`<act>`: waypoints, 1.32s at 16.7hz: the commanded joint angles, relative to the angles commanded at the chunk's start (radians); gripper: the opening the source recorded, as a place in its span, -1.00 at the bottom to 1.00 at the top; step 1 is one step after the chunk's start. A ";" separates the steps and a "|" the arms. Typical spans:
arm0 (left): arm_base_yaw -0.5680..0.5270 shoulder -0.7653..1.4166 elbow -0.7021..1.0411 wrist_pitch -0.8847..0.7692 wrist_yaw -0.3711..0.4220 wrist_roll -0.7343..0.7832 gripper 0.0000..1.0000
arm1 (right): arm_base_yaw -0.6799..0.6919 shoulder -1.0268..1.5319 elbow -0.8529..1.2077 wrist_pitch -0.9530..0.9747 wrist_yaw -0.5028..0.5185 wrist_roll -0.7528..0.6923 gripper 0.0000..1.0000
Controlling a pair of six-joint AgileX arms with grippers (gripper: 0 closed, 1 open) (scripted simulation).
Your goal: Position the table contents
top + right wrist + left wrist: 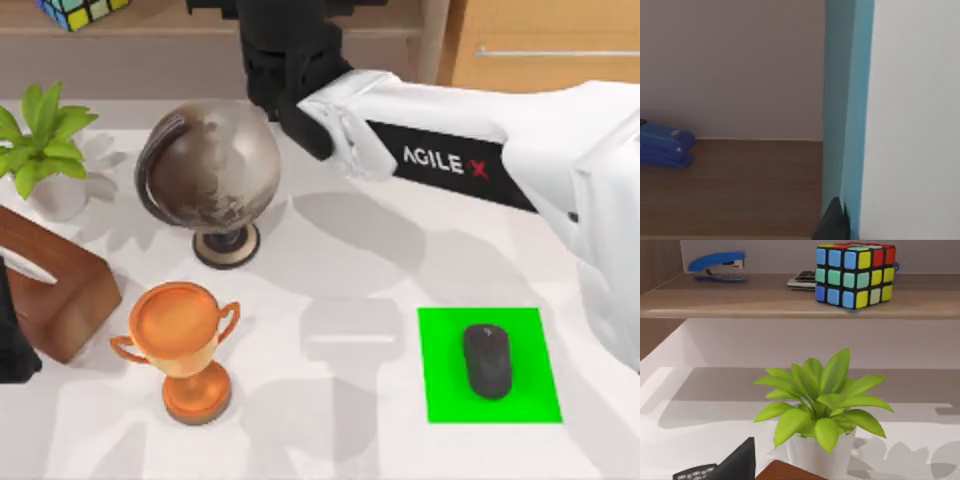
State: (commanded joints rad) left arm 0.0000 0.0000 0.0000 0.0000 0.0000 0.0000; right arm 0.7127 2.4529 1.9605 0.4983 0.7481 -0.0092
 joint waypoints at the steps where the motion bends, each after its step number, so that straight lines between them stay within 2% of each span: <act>1: 0.000 0.000 0.000 0.000 0.000 0.000 1.00 | 0.000 0.000 0.000 0.000 0.000 0.000 -0.66; 3: 0.000 0.000 0.000 0.000 0.000 0.000 1.00 | 0.000 0.000 0.000 0.000 0.000 0.000 -0.96; 4: 0.000 0.000 0.000 0.000 0.000 0.000 1.00 | 0.000 0.000 0.000 0.000 0.000 0.000 -1.00; 14: 0.000 0.000 0.000 0.000 0.000 0.000 1.00 | 0.008 -0.015 -0.012 0.005 0.003 0.003 -1.00; 22: 0.000 0.000 0.000 0.000 0.000 0.000 1.00 | 0.057 -0.141 -0.188 0.045 0.051 0.003 -1.00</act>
State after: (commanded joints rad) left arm 0.0000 0.0000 0.0000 0.0000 0.0000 0.0000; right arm 0.7695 2.3117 1.7728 0.5437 0.7992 -0.0062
